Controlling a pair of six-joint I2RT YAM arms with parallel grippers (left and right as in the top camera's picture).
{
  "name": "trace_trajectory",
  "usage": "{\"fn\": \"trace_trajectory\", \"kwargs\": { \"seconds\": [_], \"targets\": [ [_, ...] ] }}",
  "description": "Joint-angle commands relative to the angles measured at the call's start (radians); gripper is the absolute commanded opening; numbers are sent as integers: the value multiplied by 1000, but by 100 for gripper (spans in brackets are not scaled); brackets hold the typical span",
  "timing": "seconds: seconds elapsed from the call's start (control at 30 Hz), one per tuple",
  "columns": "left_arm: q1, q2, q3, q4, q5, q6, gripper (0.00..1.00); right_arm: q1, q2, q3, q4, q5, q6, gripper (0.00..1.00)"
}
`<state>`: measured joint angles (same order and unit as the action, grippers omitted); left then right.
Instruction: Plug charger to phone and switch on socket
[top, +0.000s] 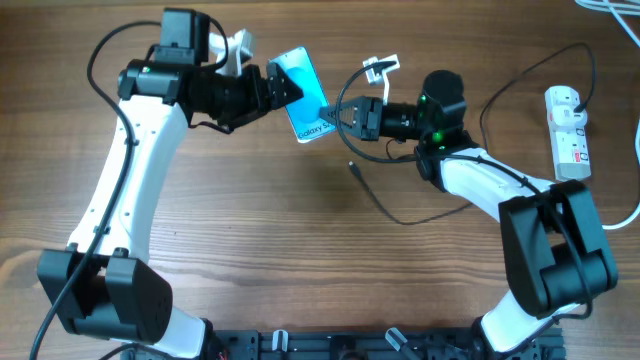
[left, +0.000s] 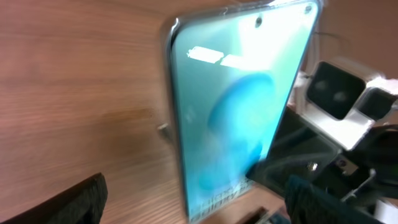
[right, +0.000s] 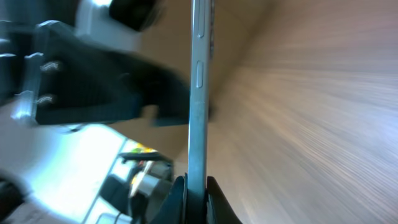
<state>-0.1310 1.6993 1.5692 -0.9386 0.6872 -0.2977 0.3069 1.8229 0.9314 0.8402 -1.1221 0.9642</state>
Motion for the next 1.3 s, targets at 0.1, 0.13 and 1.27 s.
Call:
{"fn": "trace_trajectory", "kwargs": {
  "seconds": [0.1, 0.13, 1.27],
  "targets": [
    [-3, -6, 9, 160, 362, 59, 84, 10, -3, 11, 237, -128, 456, 4],
    [-5, -6, 9, 191, 420, 59, 79, 10, -3, 11, 248, -127, 479, 4],
    [21, -7, 9, 470, 655, -71, 55, 10, -3, 11, 359, 171, 606, 4]
  ]
}}
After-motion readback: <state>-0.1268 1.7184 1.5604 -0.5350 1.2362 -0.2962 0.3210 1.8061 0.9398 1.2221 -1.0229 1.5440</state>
